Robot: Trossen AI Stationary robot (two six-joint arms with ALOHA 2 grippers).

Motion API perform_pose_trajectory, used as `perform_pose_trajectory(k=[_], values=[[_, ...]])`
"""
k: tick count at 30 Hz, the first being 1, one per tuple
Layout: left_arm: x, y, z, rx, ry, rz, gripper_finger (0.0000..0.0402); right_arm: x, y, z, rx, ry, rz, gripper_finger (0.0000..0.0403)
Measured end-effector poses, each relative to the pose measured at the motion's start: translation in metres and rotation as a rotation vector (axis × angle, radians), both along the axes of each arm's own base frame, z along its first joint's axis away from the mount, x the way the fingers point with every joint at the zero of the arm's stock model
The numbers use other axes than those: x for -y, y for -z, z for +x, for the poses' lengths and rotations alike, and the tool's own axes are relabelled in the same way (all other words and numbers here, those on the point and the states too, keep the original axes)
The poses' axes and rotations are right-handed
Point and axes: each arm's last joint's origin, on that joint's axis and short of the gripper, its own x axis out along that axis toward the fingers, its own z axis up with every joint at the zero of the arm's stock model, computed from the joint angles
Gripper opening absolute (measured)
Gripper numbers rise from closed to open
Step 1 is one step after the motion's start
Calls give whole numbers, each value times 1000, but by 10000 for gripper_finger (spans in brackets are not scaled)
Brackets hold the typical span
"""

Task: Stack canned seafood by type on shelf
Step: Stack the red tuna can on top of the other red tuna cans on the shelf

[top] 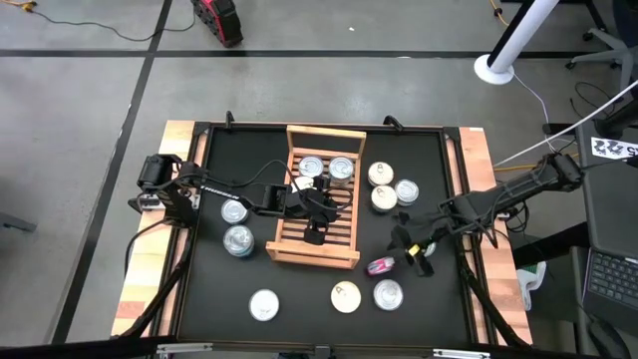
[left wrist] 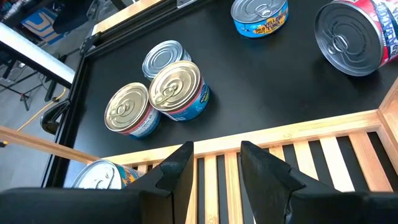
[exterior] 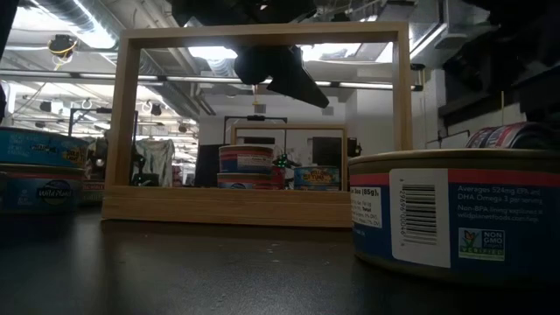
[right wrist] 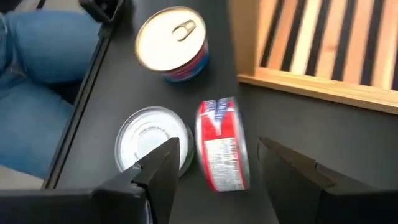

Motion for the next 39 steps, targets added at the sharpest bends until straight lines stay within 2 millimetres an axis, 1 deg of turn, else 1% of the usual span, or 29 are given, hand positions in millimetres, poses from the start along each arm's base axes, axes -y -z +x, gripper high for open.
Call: perform_pose_trajectory(k=[6,12,26,37,39], values=[[0,0,0,0,0,0,127,-15,9,0,8,14,-128,213],[0,0,0,3,-7,-11,127,-25,22,3,-9,23,-222,213],[0,0,0,3,-8,-12,127,-31,43,11,-103,2,-260,213],[0,0,0,3,-8,-12,127,-35,68,20,-198,-13,-323,212],[0,0,0,3,-8,-12,127,-35,72,21,-208,-26,-337,204]])
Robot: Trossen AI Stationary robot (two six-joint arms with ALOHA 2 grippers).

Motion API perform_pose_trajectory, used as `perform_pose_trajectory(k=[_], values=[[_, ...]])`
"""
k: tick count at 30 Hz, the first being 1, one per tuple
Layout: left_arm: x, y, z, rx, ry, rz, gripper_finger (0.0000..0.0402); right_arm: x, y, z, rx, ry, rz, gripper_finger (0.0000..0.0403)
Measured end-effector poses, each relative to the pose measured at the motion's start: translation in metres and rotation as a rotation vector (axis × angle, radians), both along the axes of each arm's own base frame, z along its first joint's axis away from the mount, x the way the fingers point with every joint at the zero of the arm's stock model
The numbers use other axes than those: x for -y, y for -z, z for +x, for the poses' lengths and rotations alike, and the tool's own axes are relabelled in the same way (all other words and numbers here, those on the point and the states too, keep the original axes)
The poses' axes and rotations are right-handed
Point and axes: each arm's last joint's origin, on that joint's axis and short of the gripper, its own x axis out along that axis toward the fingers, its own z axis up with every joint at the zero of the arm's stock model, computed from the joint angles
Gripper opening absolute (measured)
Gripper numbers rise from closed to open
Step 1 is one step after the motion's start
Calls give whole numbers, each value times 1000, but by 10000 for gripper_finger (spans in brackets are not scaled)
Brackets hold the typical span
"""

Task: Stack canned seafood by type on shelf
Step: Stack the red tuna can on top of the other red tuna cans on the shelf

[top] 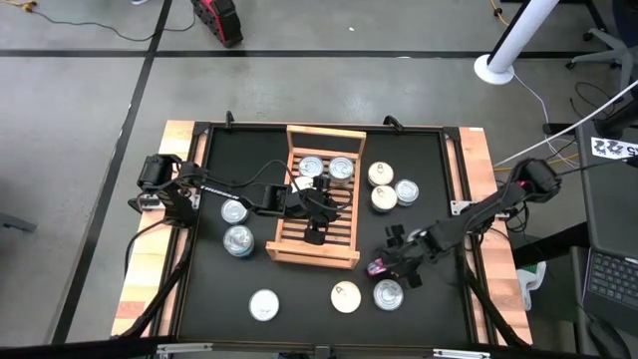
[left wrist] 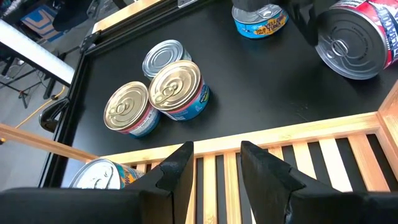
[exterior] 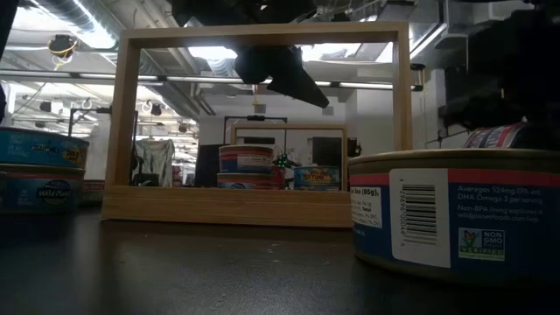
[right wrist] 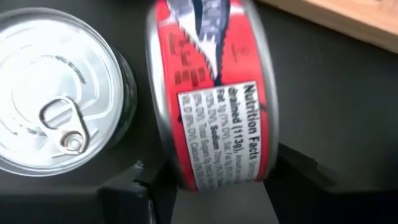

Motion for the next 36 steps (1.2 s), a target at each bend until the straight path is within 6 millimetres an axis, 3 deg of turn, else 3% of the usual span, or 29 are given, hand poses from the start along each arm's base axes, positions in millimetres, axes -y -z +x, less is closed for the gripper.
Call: perform_pose_trajectory(k=[7,16,22,32,36], values=[[0,-1,1,11,0,0,127,0,2,1,2,2,-15,129],[0,-5,3,58,-5,-1,127,1,-12,6,47,51,-135,130],[-1,-6,4,75,-42,3,133,17,-27,13,24,162,-252,139],[-2,-7,4,118,-128,-47,245,61,-46,31,36,322,-427,132],[-2,-8,4,110,-96,0,266,79,-55,43,76,340,-456,132]])
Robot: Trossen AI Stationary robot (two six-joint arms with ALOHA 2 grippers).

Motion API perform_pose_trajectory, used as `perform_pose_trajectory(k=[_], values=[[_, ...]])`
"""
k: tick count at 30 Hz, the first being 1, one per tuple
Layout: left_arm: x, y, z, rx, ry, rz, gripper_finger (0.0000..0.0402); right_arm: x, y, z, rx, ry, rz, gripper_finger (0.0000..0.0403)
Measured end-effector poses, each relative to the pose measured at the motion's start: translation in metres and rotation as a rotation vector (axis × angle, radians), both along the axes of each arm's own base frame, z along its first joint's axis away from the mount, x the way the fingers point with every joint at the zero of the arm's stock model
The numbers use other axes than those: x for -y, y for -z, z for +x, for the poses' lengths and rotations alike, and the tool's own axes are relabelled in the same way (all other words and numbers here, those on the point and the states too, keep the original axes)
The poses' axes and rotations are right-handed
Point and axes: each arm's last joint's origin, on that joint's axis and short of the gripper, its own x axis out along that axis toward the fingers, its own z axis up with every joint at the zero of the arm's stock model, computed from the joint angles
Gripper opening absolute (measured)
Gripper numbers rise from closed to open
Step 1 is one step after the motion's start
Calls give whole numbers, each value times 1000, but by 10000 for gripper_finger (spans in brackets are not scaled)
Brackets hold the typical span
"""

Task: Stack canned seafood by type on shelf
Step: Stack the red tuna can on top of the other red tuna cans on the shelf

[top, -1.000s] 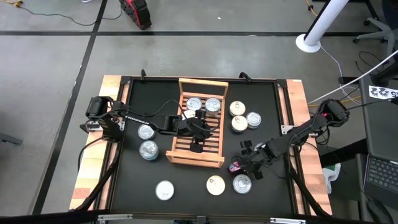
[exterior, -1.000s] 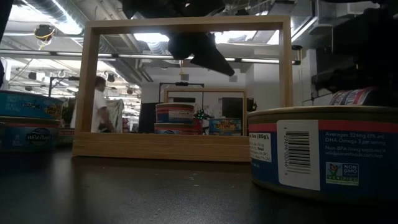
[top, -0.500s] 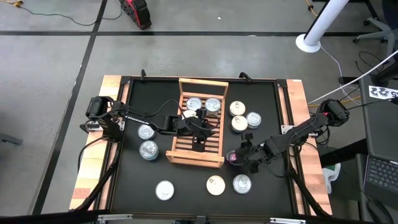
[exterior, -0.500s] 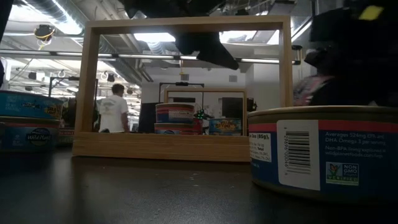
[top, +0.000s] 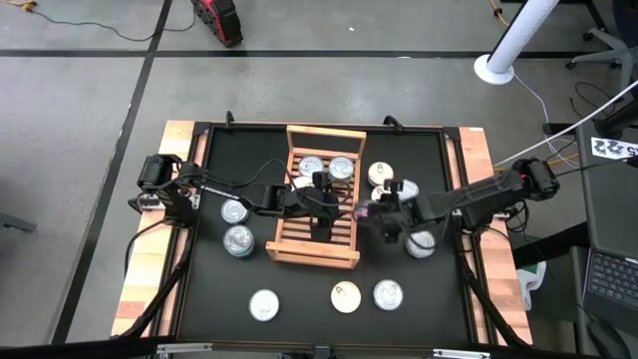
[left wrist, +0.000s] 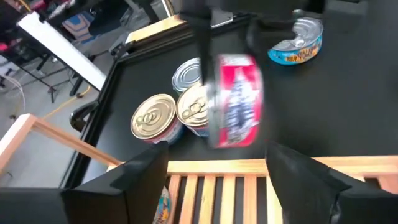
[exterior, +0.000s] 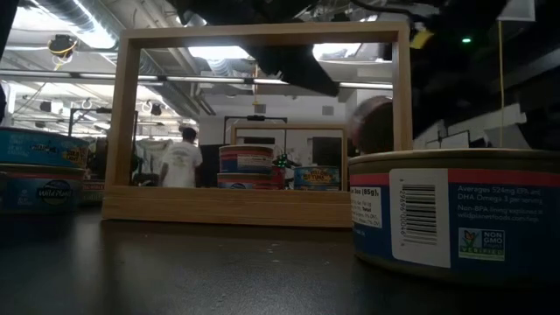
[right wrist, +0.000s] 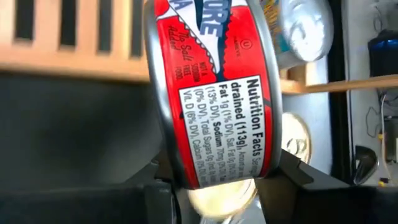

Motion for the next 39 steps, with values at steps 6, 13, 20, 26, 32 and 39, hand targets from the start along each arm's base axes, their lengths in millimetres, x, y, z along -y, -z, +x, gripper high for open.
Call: perform_pose_trajectory(k=[6,13,20,26,32,39], values=[[-1,0,0,-8,9,18,266,17,-8,18,126,-25,10,132],[-1,0,0,-8,-6,29,268,15,-17,32,250,-129,-1,140],[-2,0,0,-22,-4,74,251,15,-19,36,280,-163,-12,139],[-2,0,-1,-36,-21,126,190,15,-20,36,283,-156,-20,154],[-2,0,-1,-37,-19,126,127,16,-20,36,298,-130,-17,175],[-2,0,-1,-38,-20,129,127,15,-20,36,302,-121,-10,211]])
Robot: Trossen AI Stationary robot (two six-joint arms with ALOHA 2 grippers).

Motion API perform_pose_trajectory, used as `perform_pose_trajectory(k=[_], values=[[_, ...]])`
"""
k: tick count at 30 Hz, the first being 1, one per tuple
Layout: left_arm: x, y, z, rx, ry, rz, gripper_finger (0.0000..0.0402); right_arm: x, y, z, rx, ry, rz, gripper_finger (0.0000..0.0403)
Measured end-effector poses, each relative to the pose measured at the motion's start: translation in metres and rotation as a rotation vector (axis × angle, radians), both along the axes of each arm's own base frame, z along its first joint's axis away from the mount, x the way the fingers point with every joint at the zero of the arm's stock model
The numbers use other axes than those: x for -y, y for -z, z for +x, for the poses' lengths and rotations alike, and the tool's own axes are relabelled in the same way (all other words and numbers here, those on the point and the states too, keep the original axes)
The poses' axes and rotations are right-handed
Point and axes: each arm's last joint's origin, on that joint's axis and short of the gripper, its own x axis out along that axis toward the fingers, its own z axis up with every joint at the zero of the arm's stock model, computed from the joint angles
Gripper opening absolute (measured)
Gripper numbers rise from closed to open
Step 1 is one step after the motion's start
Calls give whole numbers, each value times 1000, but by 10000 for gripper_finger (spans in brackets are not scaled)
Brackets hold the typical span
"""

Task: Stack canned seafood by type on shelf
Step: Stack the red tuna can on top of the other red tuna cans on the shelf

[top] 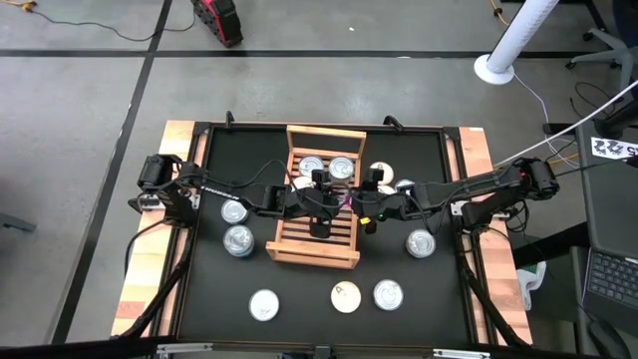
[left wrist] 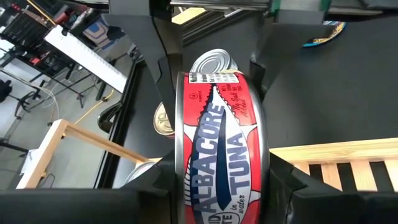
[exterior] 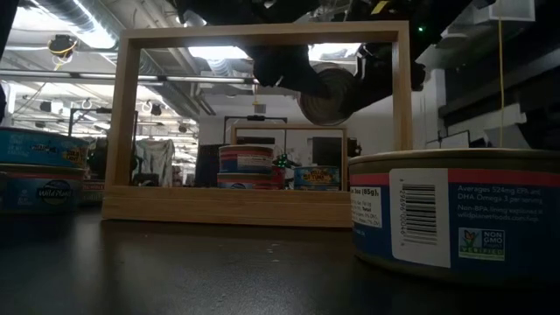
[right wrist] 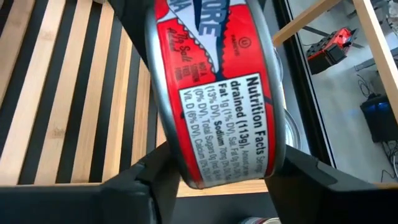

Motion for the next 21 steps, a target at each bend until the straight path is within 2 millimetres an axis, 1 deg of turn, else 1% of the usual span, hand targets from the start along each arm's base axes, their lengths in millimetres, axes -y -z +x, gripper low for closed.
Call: perform_pose_trajectory(k=[2,5,9,15,21], values=[[0,0,0,-1,-5,5,127,0,0,0,19,30,17,229],[-5,0,0,-9,-30,33,130,2,-2,0,44,82,-17,255],[-14,0,-1,-39,-80,101,132,3,-4,-3,33,88,-43,279],[-40,5,-6,-126,-140,140,131,5,-16,-19,15,89,-32,285],[-67,11,-13,-210,-218,146,134,7,-30,-38,31,120,34,281]])
